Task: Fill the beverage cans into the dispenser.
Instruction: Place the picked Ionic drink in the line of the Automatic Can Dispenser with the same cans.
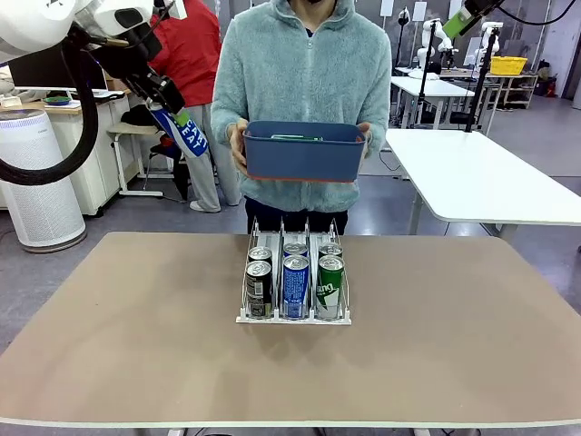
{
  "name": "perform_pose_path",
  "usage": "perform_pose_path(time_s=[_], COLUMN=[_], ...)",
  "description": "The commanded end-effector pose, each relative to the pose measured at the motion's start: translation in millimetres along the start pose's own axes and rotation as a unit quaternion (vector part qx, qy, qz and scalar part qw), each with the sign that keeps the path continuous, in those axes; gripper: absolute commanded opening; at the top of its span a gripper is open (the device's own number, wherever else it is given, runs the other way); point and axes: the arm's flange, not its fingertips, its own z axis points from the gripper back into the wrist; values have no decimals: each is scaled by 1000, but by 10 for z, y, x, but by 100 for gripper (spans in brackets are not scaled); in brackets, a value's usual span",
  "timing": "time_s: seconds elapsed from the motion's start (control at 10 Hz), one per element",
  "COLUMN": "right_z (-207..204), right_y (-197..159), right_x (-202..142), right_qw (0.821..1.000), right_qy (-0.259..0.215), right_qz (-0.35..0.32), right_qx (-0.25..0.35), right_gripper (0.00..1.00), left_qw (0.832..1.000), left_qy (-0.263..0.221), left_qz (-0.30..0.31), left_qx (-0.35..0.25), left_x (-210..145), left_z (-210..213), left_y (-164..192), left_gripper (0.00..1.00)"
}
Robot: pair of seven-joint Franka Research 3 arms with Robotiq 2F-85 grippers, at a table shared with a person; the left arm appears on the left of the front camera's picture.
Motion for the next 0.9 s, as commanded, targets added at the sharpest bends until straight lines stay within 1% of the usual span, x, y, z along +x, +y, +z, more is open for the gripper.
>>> perform_pose_path(time_s=[0.0,0.2,0.3,0.4,0.5,0.6,0.7,0.8], right_z=[-1,-1,-1,-1,-1,-1,-1,-1], right_y=[4,4,4,4,4,4,4,4], right_x=[8,8,8,8,8,8,8,8], right_qw=[1000,1000,1000,1000,1000,1000,1000,1000], right_qy=[1,1,1,1,1,1,1,1], right_qz=[-4,-4,-4,-4,-4,-4,-4,-4], right_qx=[0,0,0,0,0,0,0,0], right_gripper=[100,100,100,100,100,100,100,100], left_qw=[998,993,991,988,987,986,986,987], left_qy=[34,50,57,81,82,82,88,87], left_qz=[44,93,100,111,121,124,132,130], left_qx=[21,53,66,73,65,71,46,32], left_x=[33,-21,-95,-213,-321,-397,-479,-501], left_z=[145,99,113,86,32,-6,-34,-96], left_y=[-346,-770,-969,-1135,-1295,-1440,-1641,-1673], left_gripper=[57,57,57,57,57,57,57,57])
